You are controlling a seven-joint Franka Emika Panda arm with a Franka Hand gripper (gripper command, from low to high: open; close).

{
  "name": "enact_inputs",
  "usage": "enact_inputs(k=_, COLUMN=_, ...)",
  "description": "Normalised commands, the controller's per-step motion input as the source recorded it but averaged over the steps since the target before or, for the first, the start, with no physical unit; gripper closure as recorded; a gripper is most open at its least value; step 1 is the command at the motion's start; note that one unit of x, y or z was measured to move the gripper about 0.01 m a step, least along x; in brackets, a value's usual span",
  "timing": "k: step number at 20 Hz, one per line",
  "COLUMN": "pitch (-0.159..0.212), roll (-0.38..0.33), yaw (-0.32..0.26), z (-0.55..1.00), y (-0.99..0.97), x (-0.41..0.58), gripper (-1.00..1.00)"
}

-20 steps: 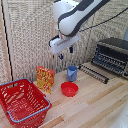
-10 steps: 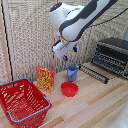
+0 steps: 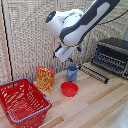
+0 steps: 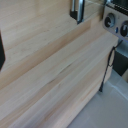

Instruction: Extend the gripper towards the oven tray handle. Grasp the handle and carefully pull the tray out of the oven. Move the gripper above the red bowl. Grab the red bowl gently. Lift the bowl and place it onto the oven tray.

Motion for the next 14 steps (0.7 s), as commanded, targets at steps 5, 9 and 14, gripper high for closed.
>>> enact_inputs(k=5, pitch=-0.012, roll=-0.073, yaw=0.088, z=0.00, y=-0.84, x=0.109, gripper=-1.00)
enact_inputs(k=9, pitch=-0.001, roll=-0.057, yaw=0.114, z=-0.12, y=-0.77, x=0.342, gripper=-1.00)
enact_inputs(k=14, pitch=0.003, roll=-0.103, yaw=0.137, z=-0.29, y=-0.43, x=0.675, gripper=-1.00)
